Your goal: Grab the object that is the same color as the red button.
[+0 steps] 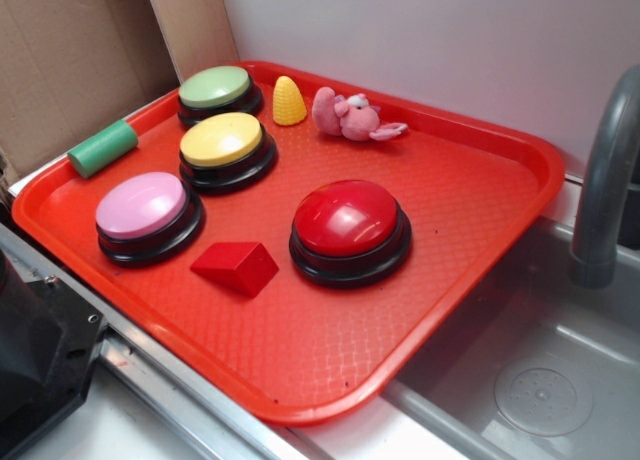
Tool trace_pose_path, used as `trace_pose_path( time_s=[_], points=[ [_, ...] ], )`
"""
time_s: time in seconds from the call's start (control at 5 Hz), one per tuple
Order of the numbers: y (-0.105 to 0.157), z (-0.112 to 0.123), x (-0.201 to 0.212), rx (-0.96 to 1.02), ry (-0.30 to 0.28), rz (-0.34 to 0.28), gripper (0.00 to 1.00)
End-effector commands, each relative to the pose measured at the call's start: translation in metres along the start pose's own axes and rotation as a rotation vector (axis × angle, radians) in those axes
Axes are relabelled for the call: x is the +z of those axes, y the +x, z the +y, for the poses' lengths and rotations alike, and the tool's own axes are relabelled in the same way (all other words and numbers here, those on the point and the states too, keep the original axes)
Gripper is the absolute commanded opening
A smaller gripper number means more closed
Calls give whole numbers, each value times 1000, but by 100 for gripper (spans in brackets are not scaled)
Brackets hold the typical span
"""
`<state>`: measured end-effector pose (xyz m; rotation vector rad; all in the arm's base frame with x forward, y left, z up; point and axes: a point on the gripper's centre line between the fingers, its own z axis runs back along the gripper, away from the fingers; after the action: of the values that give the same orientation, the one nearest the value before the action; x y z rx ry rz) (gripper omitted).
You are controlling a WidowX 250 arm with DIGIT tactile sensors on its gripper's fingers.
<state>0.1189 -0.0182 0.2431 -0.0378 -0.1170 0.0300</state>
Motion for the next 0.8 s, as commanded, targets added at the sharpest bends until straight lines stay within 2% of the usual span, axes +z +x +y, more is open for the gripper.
trace_pose_path(
  time_s=[0.0,0.2,0.6],
  points=[
    [0,0,0,0,0,0,100],
    [13,-11,-19,-252,-3,-12,100],
    [32,-29,-80,-744,-114,-80,100]
  ],
)
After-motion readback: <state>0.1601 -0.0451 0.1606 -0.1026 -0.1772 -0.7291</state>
